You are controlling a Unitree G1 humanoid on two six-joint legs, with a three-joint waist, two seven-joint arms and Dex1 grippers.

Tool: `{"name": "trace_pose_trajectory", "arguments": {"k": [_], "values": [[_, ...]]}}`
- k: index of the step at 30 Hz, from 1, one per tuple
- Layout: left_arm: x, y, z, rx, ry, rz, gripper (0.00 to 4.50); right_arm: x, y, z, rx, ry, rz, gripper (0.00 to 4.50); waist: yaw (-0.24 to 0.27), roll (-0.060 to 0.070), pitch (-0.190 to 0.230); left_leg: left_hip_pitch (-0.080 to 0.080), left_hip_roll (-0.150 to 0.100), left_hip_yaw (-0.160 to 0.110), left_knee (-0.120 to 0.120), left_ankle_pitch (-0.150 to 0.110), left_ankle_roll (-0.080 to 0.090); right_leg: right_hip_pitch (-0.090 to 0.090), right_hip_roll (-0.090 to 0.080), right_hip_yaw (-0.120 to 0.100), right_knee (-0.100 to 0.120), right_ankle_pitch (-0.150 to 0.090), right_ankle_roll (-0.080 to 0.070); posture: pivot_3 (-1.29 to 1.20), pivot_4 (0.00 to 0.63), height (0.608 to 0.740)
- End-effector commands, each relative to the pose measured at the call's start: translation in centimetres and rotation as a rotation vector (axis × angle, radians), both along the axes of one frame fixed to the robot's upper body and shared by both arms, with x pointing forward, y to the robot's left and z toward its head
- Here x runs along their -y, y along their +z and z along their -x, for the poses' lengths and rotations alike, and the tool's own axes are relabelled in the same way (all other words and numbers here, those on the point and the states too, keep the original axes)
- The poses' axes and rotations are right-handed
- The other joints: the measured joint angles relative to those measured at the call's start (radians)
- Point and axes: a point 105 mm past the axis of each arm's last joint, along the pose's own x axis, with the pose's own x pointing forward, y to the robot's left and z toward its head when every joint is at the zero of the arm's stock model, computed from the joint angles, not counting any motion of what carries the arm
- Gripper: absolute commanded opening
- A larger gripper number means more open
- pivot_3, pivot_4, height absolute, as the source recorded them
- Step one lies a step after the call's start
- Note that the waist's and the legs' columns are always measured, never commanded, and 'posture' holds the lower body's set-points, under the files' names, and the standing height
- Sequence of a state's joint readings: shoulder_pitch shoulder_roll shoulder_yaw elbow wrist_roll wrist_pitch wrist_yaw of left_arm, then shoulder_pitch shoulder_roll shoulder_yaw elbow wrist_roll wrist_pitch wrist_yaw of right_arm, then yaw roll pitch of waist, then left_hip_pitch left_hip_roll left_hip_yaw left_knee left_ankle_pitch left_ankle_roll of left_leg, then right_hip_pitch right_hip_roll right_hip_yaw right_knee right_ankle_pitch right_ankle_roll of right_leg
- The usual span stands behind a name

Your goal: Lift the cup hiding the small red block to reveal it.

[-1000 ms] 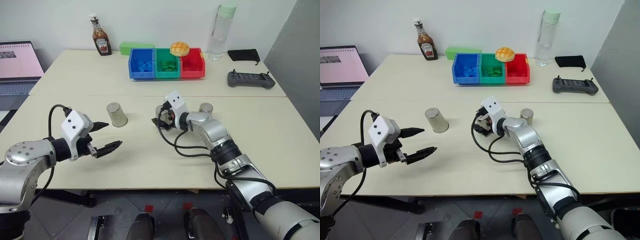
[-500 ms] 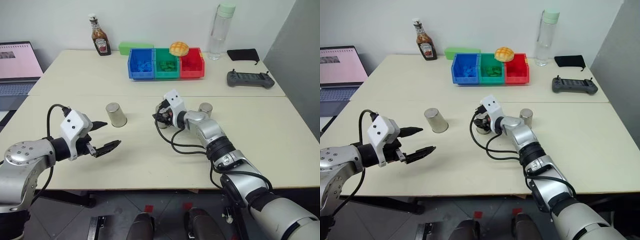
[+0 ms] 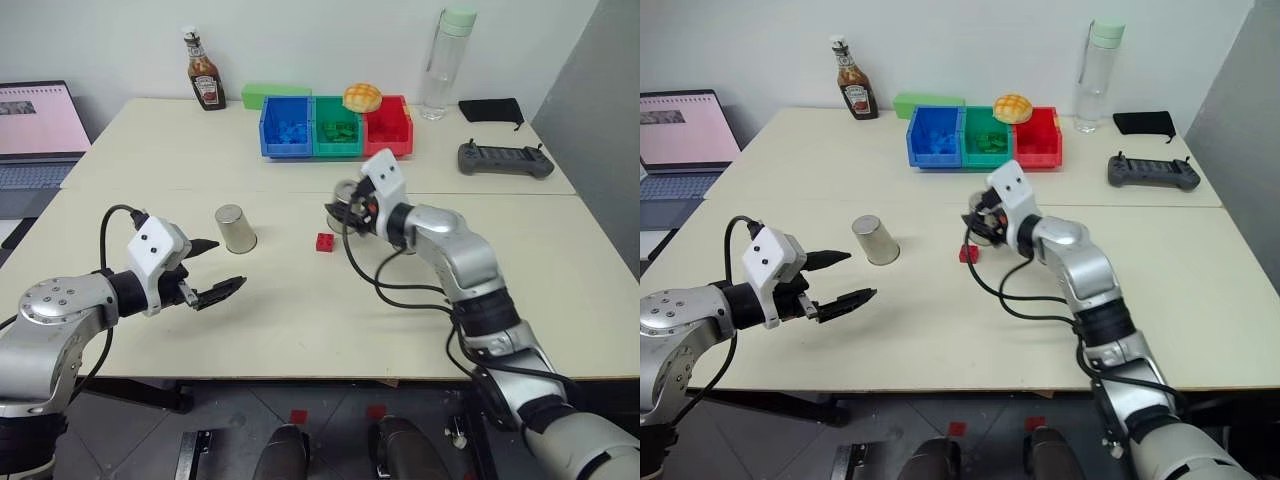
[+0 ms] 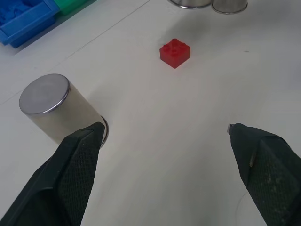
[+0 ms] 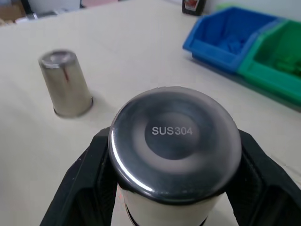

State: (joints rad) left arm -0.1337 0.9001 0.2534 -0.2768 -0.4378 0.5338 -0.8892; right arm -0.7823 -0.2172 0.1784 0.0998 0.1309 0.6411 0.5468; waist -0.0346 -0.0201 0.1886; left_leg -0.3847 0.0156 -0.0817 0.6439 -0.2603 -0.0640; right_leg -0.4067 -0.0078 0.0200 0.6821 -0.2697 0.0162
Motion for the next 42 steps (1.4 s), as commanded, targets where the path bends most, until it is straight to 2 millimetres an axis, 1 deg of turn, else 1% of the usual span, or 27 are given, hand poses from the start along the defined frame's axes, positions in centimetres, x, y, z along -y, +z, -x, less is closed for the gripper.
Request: {"name": "trace_pose_trajectory", "arguments": {"k": [1, 6, 12, 14, 15, 16, 19, 21, 23, 25, 27, 28, 29, 31, 34, 37, 39, 42], "values": [[0.6, 0.9, -0.2, 0.038, -0.029, -0.003, 4.50, 0.1, 0.7, 0.5, 0.034, -0.006, 0.003, 2.64, -0.001, 0.000, 0.000, 0.000, 0.000, 0.000, 0.000, 0.000, 0.000, 0.000, 0.000, 0.000, 0.000, 0.000, 0.000, 0.00, 0.150, 0.740], [0.8, 1.0, -0.4, 0.040, -0.040, -0.006, 4.50, 0.6, -0.6, -0.6, 0.010, -0.067, 0.013, 2.64, -0.014, 0.000, 0.000, 0.001, 0.001, 0.001, 0.000, 0.000, 0.000, 0.000, 0.001, 0.001, 0.000, 0.000, 0.000, 0.00, 0.150, 0.740], [0.7, 1.1, -0.3, 0.041, -0.035, -0.012, 4.50, 0.2, -1.9, -1.2, -0.018, -0.063, 0.040, 2.64, -0.016, 0.000, 0.000, 0.000, 0.000, 0.001, 0.000, 0.000, 0.000, 0.000, 0.001, 0.001, 0.000, 0.000, 0.000, 0.00, 0.150, 0.740], [0.6, 1.2, -0.2, 0.042, -0.032, -0.014, 4.50, 0.1, -1.8, -1.5, -0.011, -0.067, 0.037, 3.34, -0.016, 0.000, 0.000, 0.000, 0.000, 0.001, 0.000, 0.000, 0.000, 0.000, 0.001, 0.001, 0.000, 0.000, 0.000, 0.00, 0.150, 0.740], [0.5, 1.2, -0.2, 0.043, -0.029, -0.015, 4.50, 0.1, -1.5, -1.7, -0.005, -0.071, 0.025, 3.44, -0.016, 0.000, 0.000, 0.000, 0.000, 0.001, 0.000, 0.000, 0.000, 0.000, 0.001, 0.001, 0.000, 0.000, 0.000, 0.00, 0.150, 0.740], [0.5, 1.2, -0.2, 0.044, -0.026, -0.016, 4.50, 0.0, -1.2, -1.8, 0.001, -0.071, 0.012, 3.74, -0.017, 0.000, 0.000, 0.000, 0.000, 0.001, 0.000, 0.000, 0.000, 0.000, 0.001, 0.001, 0.000, 0.000, 0.000, 0.00, 0.150, 0.740], [0.4, 1.2, -0.1, 0.045, -0.020, -0.017, 4.50, 0.0, 0.4, -1.8, 0.034, -0.069, -0.035, 4.39, -0.017, 0.000, 0.000, 0.000, 0.000, 0.001, 0.000, 0.000, 0.000, 0.000, 0.001, 0.001, 0.000, 0.000, 0.000, 0.00, 0.150, 0.740], [0.2, 1.3, -0.1, 0.046, -0.011, -0.012, 4.50, 0.2, 2.3, -1.6, 0.072, -0.062, -0.073, 4.45, -0.016, 0.000, 0.000, 0.000, 0.000, 0.000, 0.000, 0.000, 0.000, 0.000, 0.001, 0.001, 0.000, 0.000, 0.000, 0.00, 0.150, 0.740], [0.2, 1.3, -0.1, 0.046, -0.007, -0.008, 4.50, 0.4, 3.7, -1.2, 0.104, -0.053, -0.094, 4.45, -0.016, 0.000, 0.000, 0.000, 0.000, 0.000, 0.000, 0.000, 0.000, 0.000, 0.001, 0.001, 0.000, 0.000, 0.000, 0.00, 0.150, 0.740], [0.2, 1.5, -0.2, 0.049, -0.001, 0.003, 4.50, 0.7, 5.1, -0.5, 0.136, -0.030, -0.119, 4.45, -0.016, 0.000, 0.000, 0.000, 0.000, 0.000, 0.000, 0.000, 0.000, 0.000, 0.001, 0.001, 0.000, 0.000, 0.000, 0.00, 0.150, 0.740], [0.0, 1.7, -0.3, 0.051, 0.020, 0.004, 4.50, 1.0, 6.3, 1.1, 0.158, 0.038, -0.145, 4.45, -0.014, 0.000, 0.000, 0.000, 0.000, 0.000, 0.000, 0.000, 0.000, 0.000, 0.001, 0.000, 0.000, 0.000, 0.000, 0.00, 0.150, 0.740], [-0.5, 1.8, -0.4, 0.054, 0.049, -0.017, 4.50, 1.4, 6.4, 2.3, 0.163, 0.085, -0.135, 4.45, -0.013, 0.000, 0.000, 0.000, 0.000, 0.000, 0.000, 0.000, 0.000, 0.000, 0.000, 0.000, 0.000, 0.000, 0.000, 0.00, 0.150, 0.740], [-1.0, 1.9, -0.3, 0.053, 0.072, -0.026, 4.50, 2.0, 6.1, 3.6, 0.152, 0.124, -0.122, 4.45, -0.009, 0.000, 0.000, 0.000, 0.000, 0.000, 0.000, 0.000, 0.000, 0.000, 0.000, 0.000, 0.000, 0.000, 0.000, 0.00, 0.150, 0.740], [-1.4, 2.0, -0.1, 0.051, 0.090, -0.032, 4.50, 2.8, 5.4, 5.2, 0.126, 0.164, -0.099, 4.45, -0.005, 0.000, 0.000, -0.001, 0.000, -0.001, -0.001, 0.000, 0.000, 0.000, 0.000, -0.001, -0.001, 0.000, 0.000, 0.00, 0.150, 0.740], [-1.7, 2.3, 0.4, 0.050, 0.091, -0.048, 4.50, 4.7, 3.3, 8.6, 0.064, 0.236, -0.034, 4.45, 0.001, 0.000, 0.000, -0.001, 0.000, -0.001, -0.001, 0.000, 0.000, 0.000, -0.001, -0.001, -0.002, 0.000, 0.000, 0.00, 0.150, 0.740], [-1.8, 2.2, 0.6, 0.041, 0.078, -0.059, 4.50, 5.5, 2.1, 11.2, 0.050, 0.293, -0.020, 4.45, 0.002, 0.000, 0.000, -0.001, -0.001, 0.000, -0.001, 0.000, 0.000, 0.000, -0.001, 0.000, -0.002, -0.001, 0.001, 0.00, 0.150, 0.740], [-1.6, 2.1, 0.7, 0.038, 0.069, -0.053, 4.50, 5.9, 1.2, 12.0, 0.003, 0.313, -0.003, 4.45, 0.001, 0.000, 0.000, 0.000, 0.000, 0.000, -0.001, 0.000, 0.000, 0.001, -0.001, 0.000, -0.002, -0.003, 0.005, 0.00, 0.150, 0.740], [-1.4, 2.0, 0.8, 0.029, 0.045, -0.044, 4.50, 6.6, 0.3, 12.1, -0.031, 0.281, 0.006, 4.45, -0.003, 0.000, 0.000, 0.002, 0.001, 0.001, 0.000, 0.000, 0.000, 0.001, 0.000, 0.001, -0.002, -0.003, 0.005, 0.00, 0.150, 0.740]]}}
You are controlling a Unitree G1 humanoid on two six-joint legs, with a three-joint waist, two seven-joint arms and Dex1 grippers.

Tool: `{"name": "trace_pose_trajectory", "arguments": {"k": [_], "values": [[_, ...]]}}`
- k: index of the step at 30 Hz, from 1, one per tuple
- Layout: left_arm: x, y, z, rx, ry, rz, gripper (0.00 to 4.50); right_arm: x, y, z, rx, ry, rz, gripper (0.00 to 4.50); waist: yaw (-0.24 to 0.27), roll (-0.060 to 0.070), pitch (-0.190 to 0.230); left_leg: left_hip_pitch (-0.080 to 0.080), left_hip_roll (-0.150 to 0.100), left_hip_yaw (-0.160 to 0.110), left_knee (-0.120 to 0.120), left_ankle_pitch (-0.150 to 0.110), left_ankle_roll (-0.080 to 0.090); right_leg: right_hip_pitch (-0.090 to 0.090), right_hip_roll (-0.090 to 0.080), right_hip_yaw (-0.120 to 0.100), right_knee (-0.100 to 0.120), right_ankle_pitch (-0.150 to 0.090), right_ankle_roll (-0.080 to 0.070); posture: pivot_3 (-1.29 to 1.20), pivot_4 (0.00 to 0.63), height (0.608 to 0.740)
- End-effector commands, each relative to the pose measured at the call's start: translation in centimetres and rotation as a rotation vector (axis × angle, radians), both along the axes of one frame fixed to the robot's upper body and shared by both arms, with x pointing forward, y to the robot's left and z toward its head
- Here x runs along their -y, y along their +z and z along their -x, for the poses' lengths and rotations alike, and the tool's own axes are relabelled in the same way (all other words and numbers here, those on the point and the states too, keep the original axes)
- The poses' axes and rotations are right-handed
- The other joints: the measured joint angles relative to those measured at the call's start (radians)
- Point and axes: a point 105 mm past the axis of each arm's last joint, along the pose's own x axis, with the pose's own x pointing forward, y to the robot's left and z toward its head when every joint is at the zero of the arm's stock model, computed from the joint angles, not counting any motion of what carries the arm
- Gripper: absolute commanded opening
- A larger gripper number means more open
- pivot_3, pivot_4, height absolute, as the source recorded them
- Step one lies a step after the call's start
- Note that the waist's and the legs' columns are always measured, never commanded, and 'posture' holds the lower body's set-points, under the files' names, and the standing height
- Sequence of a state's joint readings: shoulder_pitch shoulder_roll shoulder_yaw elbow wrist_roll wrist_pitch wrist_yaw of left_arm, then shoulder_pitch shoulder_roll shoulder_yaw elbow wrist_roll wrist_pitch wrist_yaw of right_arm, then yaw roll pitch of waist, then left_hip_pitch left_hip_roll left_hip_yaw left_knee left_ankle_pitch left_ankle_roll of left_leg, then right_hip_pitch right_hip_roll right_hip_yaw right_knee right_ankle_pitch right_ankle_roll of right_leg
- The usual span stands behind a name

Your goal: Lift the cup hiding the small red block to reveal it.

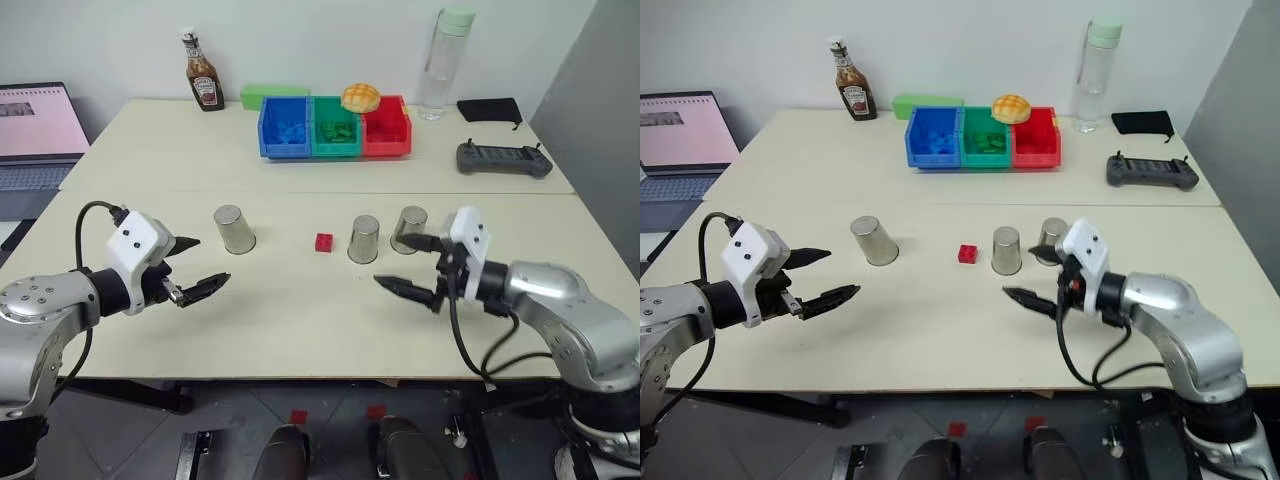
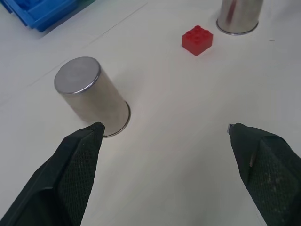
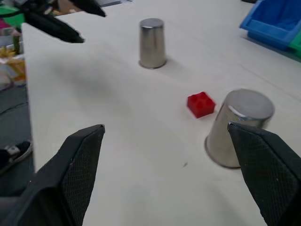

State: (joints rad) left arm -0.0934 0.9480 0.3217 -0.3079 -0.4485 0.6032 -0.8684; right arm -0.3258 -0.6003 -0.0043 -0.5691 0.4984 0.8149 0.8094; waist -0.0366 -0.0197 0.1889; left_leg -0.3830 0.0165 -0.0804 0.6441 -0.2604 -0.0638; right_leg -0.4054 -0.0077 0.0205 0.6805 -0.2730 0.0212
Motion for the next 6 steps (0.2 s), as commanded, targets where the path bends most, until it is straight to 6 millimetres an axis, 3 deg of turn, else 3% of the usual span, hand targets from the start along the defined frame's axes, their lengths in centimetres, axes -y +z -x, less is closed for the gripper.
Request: {"name": "trace_pose_trajectory", "arguments": {"k": [1, 6], "values": [[0.43, 1.29, 0.27, 0.041, -0.042, -0.009, 4.50, 0.53, 0.70, 0.45, 0.038, -0.008, -0.006, 4.45, -0.001, 0.000, 0.000, 0.001, 0.000, 0.000, 0.000, 0.000, 0.000, 0.000, 0.000, 0.000, 0.000, 0.000, 0.000, 0.00, 0.150, 0.740], [0.62, 1.31, 0.25, 0.038, -0.056, 0.002, 4.50, 1.01, -0.20, 0.95, 0.024, -0.007, 0.016, 4.45, 0.003, 0.000, 0.000, 0.001, 0.000, 0.000, 0.001, 0.001, 0.001, 0.001, 0.001, 0.000, 0.001, 0.001, 0.000, 0.00, 0.150, 0.740]]}}
